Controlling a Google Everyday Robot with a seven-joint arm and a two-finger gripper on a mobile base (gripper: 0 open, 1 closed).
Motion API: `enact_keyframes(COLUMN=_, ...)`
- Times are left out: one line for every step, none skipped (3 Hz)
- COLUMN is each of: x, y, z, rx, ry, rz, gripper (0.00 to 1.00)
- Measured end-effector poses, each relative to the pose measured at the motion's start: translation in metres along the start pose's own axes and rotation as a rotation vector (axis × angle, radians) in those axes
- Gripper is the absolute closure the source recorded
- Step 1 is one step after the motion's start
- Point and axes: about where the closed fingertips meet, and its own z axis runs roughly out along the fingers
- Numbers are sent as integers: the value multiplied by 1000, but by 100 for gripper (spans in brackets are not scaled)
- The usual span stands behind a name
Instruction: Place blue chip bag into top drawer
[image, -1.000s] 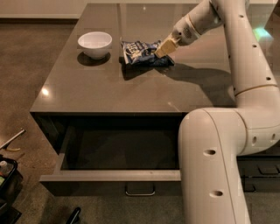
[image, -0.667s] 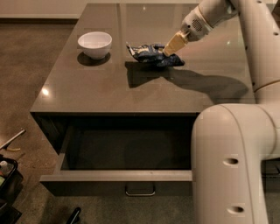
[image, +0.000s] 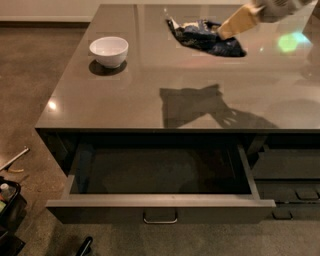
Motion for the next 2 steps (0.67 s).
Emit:
enact_keyframes(x=-16, y=45, z=-60, rx=98, ry=-142, rz=-33, gripper=100)
enact_keyframes(x=-6, y=50, z=-60, rx=125, ry=-173, rz=-7, gripper=100)
